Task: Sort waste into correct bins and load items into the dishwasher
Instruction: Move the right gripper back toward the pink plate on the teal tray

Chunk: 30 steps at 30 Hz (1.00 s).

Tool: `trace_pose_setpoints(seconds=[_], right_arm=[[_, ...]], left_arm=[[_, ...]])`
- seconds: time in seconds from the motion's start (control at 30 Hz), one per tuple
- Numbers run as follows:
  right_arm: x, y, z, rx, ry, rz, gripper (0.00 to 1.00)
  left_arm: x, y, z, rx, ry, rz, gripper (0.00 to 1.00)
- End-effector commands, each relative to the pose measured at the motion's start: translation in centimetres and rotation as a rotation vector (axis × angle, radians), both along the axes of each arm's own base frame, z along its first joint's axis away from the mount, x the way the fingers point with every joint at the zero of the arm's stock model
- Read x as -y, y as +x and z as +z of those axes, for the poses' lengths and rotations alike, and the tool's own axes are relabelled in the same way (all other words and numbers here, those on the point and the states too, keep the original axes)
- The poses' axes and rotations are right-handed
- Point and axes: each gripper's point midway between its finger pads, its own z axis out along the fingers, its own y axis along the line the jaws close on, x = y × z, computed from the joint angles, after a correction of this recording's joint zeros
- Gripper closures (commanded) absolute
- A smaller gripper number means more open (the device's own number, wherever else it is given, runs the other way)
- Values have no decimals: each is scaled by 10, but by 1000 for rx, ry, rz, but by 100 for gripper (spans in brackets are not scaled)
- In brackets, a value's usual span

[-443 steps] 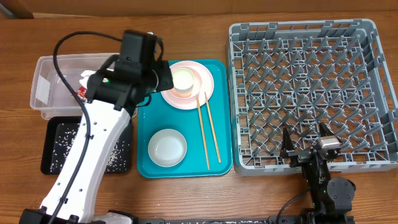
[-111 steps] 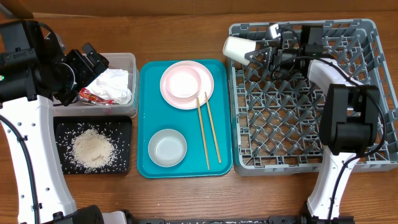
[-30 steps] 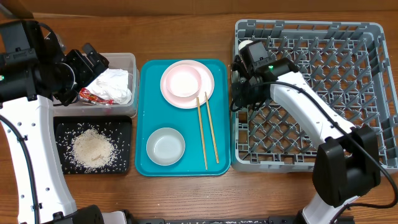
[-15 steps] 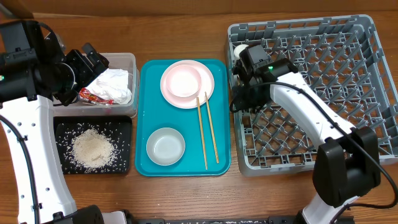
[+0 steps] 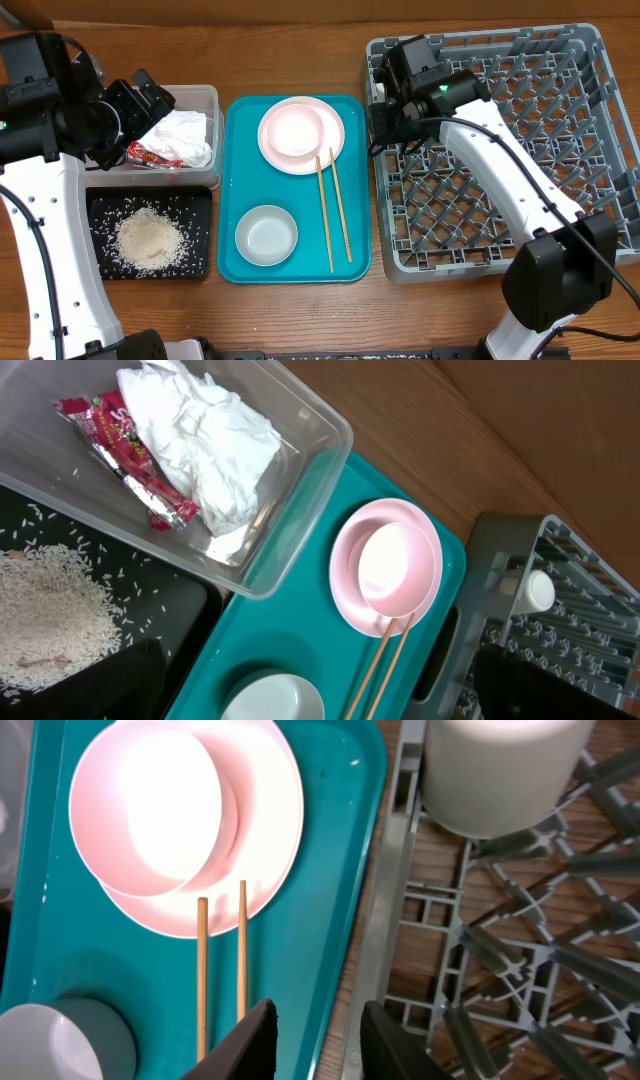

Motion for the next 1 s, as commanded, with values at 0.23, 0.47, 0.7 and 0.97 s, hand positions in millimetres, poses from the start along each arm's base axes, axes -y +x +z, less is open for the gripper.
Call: trace_pose_setpoints(seconds=[0.23, 0.47, 0.7, 0.97], right_arm=[[-40, -18, 12, 0, 39, 104, 71], [-91, -38, 17, 63, 40, 241, 70], [-98, -62, -10, 28, -47, 256, 70], [-100, -86, -55, -56, -52, 189, 70]], left_arm=[[2, 0, 13, 39, 4, -6, 0], [2, -1, 13, 39, 4, -6, 0], [2, 0, 13, 39, 4, -6, 0], [2, 0, 13, 39, 4, -6, 0]])
